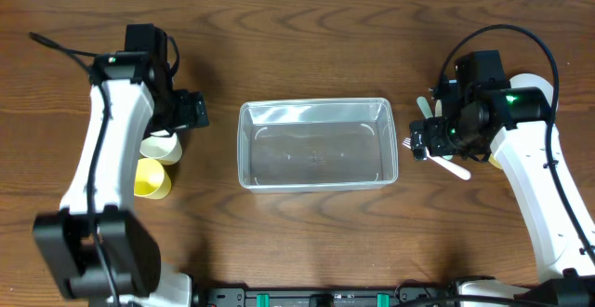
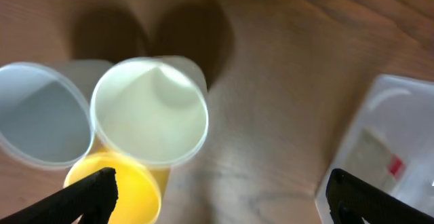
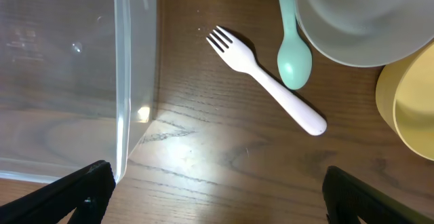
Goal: Pack container
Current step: 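Reach the left gripper to the stacked cups and grasp the top white cup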
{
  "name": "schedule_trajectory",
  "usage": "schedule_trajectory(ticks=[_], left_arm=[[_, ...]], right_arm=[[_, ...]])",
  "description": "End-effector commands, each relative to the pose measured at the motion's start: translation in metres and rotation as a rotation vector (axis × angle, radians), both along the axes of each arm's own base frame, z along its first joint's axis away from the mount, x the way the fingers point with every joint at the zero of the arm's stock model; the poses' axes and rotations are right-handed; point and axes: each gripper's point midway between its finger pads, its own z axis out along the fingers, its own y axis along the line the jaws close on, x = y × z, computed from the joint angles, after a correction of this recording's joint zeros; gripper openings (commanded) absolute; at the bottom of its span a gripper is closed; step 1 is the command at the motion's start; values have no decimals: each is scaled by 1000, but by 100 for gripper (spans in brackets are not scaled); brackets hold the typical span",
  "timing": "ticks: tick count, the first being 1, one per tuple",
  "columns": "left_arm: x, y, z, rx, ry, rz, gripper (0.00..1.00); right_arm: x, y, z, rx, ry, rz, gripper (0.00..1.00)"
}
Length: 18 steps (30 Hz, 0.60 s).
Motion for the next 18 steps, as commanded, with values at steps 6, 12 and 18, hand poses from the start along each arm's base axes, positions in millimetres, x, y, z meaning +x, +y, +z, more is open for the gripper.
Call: schedule_trajectory(ticks=[6, 12, 18], left_arm=[[4, 3, -47, -26, 117, 16, 98], [0, 3, -73, -32, 200, 17, 95], [-7, 3, -89, -36, 262, 17, 72]], right_arm=[[3, 1, 4, 8, -12, -12, 99], [2, 1, 4, 7, -10, -12, 99], [0, 1, 4, 6, -1, -11, 97]])
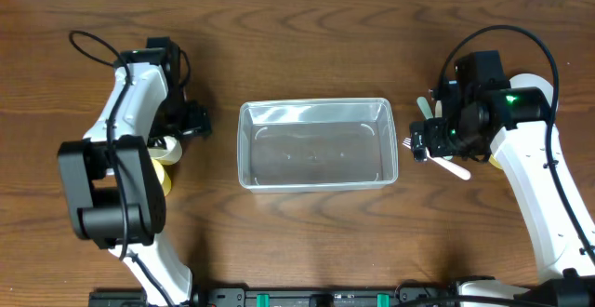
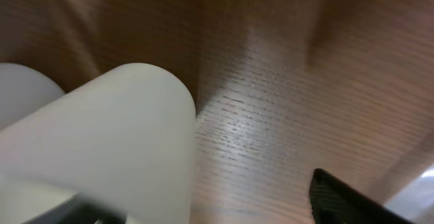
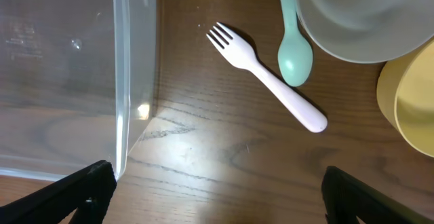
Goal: Pack container
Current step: 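Reach the left gripper to the stacked cups and grasp the top white cup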
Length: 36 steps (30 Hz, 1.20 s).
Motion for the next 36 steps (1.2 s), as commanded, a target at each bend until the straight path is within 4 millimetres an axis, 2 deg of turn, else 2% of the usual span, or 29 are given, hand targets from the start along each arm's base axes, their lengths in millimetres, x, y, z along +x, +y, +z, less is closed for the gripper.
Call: schedule_trajectory(ticks=[1, 7, 13, 16, 21, 24, 28, 33, 36], left_arm=[[-6, 1, -6, -2, 33, -5, 68], [-7, 1, -5, -2, 35, -6, 51], [-5, 2, -4, 1, 31, -6, 28], [-5, 2, -3, 2, 28, -6, 26], [-5, 2, -2, 2, 23, -7, 19], [-3, 2, 0, 3, 15, -7, 10], [-1, 2, 4, 4, 1, -7, 6], [3, 1, 12, 5, -18, -11, 6], [8, -5, 29, 7, -62, -30, 6]], right_arm=[[2, 1, 4, 7, -11, -12, 96], [2, 1, 4, 7, -11, -12, 93], [2, 1, 4, 7, -10, -12, 92], [2, 1, 4, 7, -10, -12, 91], [2, 1, 4, 6, -11, -11, 91], [2, 1, 4, 7, -10, -12, 91], [2, 1, 4, 7, -10, -12, 91], [2, 1, 4, 6, -11, -12, 92], [2, 1, 4, 6, -10, -12, 92]])
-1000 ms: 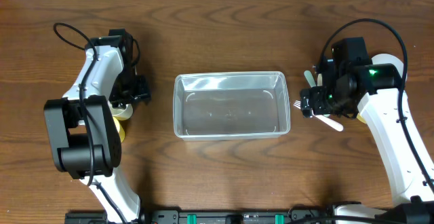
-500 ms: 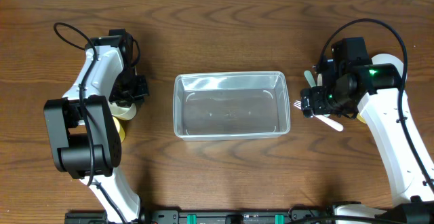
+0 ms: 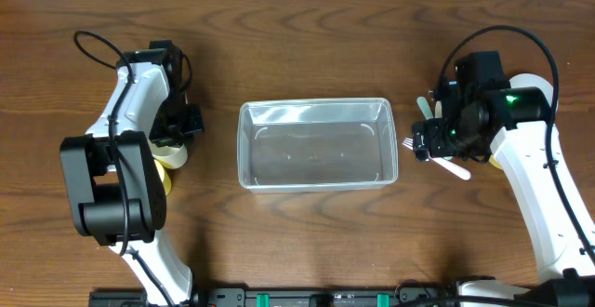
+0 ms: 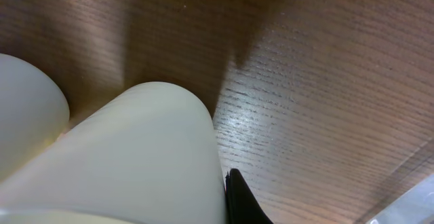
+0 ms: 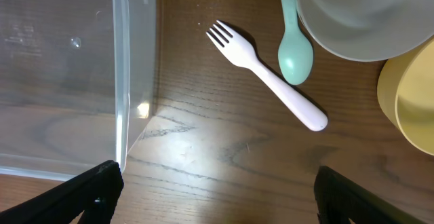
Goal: Pack container
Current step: 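Reach the left gripper to the stacked cups and grasp the top white cup, then carry the white cup with the left gripper into the clear container and release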
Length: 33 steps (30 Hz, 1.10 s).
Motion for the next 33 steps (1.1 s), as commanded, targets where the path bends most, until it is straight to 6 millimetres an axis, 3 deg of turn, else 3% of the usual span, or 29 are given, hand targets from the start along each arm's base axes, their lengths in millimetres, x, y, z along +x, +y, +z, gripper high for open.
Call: schedule_trajectory(ticks=[1, 5, 9, 11, 14, 17, 21, 28, 33], left_arm=[[17, -7, 38, 9, -116, -35, 6], [32, -33, 100, 7, -282, -114, 6], [31, -80, 171, -20, -474, -237, 6], [23, -106, 194, -45, -542, -309, 6], [7, -144, 204, -82, -572, -407, 6], [-4, -175, 195, -105, -548, -498, 6], [-11, -199, 163, -107, -472, -567, 6], [-11, -208, 95, -70, -290, -591, 6], [-2, -212, 64, -59, -248, -602, 6]], right_arm=[[3, 1, 5, 7, -13, -12, 92], [3, 1, 5, 7, -14, -11, 92], [3, 1, 5, 7, -14, -12, 92], [3, 1, 5, 7, -15, -12, 92], [3, 1, 5, 7, -16, -12, 93], [3, 1, 5, 7, -15, -12, 93], [3, 1, 5, 7, -13, -12, 93], [2, 1, 4, 6, -9, -12, 93], [1, 1, 4, 6, -6, -12, 93]])
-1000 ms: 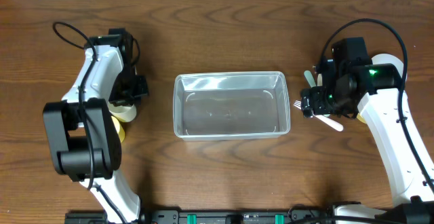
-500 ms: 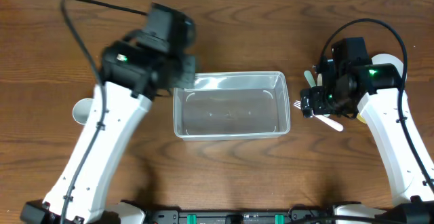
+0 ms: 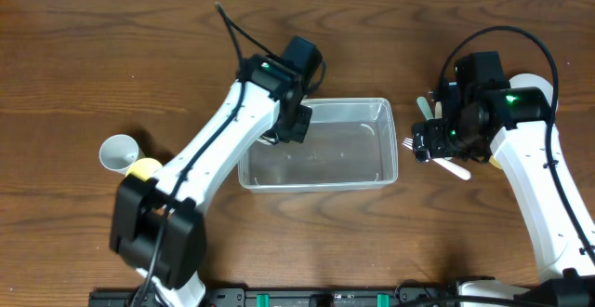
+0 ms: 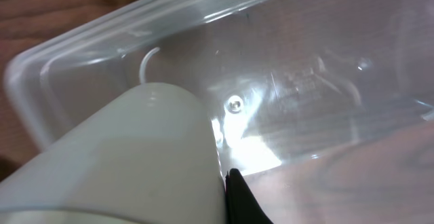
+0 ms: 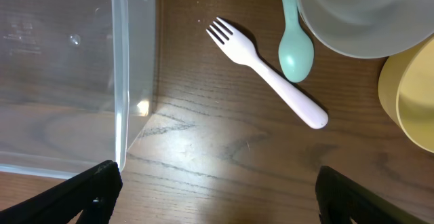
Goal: Pack container
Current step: 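Carry the white cup with the left gripper into the clear container and release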
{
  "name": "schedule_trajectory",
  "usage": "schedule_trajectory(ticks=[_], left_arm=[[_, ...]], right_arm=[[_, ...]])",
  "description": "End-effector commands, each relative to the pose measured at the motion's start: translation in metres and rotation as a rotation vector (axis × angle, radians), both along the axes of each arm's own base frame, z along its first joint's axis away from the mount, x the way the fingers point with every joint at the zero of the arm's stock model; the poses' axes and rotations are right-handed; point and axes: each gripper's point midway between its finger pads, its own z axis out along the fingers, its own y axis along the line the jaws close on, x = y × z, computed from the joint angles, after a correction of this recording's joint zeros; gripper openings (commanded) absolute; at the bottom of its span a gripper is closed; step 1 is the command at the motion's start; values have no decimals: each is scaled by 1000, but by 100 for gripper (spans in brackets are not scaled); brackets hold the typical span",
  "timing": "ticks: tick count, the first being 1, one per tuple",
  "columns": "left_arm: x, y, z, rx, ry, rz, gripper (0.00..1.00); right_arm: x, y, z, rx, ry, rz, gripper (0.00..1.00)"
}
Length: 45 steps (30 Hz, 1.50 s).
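Note:
The clear plastic container (image 3: 316, 145) lies at the table's middle. My left gripper (image 3: 296, 121) hangs over its left end, shut on a white cup (image 4: 135, 156). One dark finger (image 4: 241, 200) presses the cup's side, and the cup hides the other. The container's floor (image 4: 305, 81) shows beyond the cup. My right gripper (image 5: 217, 200) stands open above bare table, just right of the container's wall (image 5: 122, 81). A white fork (image 5: 271, 91) and a teal spoon (image 5: 296, 51) lie ahead of it.
A clear cup (image 3: 118, 152) and a yellow cup (image 3: 144, 168) stand at the left. A pale bowl (image 5: 366, 13) and a yellow bowl (image 5: 415, 95) sit right of the fork, under my right arm (image 3: 539, 177) in the overhead view.
My left gripper, then shut on the white cup beside the other cups at the left, now holds that cup over the container's left end. The right arm has not moved.
My left gripper was open above three cups at the left. It then stood low beside the white cup, then shut on it. Now the cup is over the container, and two cups stay at the left. My right gripper stayed open by the fork throughout.

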Motion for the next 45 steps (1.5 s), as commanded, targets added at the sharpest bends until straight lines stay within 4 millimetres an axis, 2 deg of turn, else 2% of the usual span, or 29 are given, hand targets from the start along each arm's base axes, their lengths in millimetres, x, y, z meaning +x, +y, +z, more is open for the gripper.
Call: schedule_trajectory(ticks=[1, 6, 11, 19, 21, 23, 28, 31, 34, 38, 41, 43, 45], left_arm=[[6, -2, -15, 14, 12, -4, 6], [14, -4, -38, 27, 34, 1, 6], [18, 5, -55, 48, 71, 24, 6], [25, 21, -62, 55, 89, 69, 8], [25, 21, -62, 55, 89, 69, 29], [25, 21, -62, 54, 89, 69, 45], [25, 21, -60, 56, 90, 69, 54], [24, 21, -45, 50, 80, 69, 56], [26, 21, -11, 20, 22, 69, 59], [21, 28, 48, -27, -115, 79, 64], [10, 58, 94, -5, -230, 176, 65], [-1, 85, 119, -3, -279, 276, 65], [-13, 111, 135, -17, -299, 383, 66]], right_arm=[[3, 1, 5, 7, -12, -12, 93], [1, 1, 4, 6, -6, -12, 93], [1, -1, 4, -1, -6, -13, 92], [1, -1, 4, -1, -6, -13, 92], [1, -1, 4, -1, -6, -13, 92], [1, -1, 4, -1, -4, -13, 92], [-1, -1, 4, -3, 4, -13, 92], [-1, -1, 4, -5, 3, -2, 92], [-1, -4, 4, -21, 1, 2, 93], [-1, -5, 4, -31, -1, 0, 94], [-1, -5, 4, -31, 0, 0, 95], [-1, -5, 4, -31, 0, 0, 96], [-1, -5, 4, -31, 0, 0, 96]])
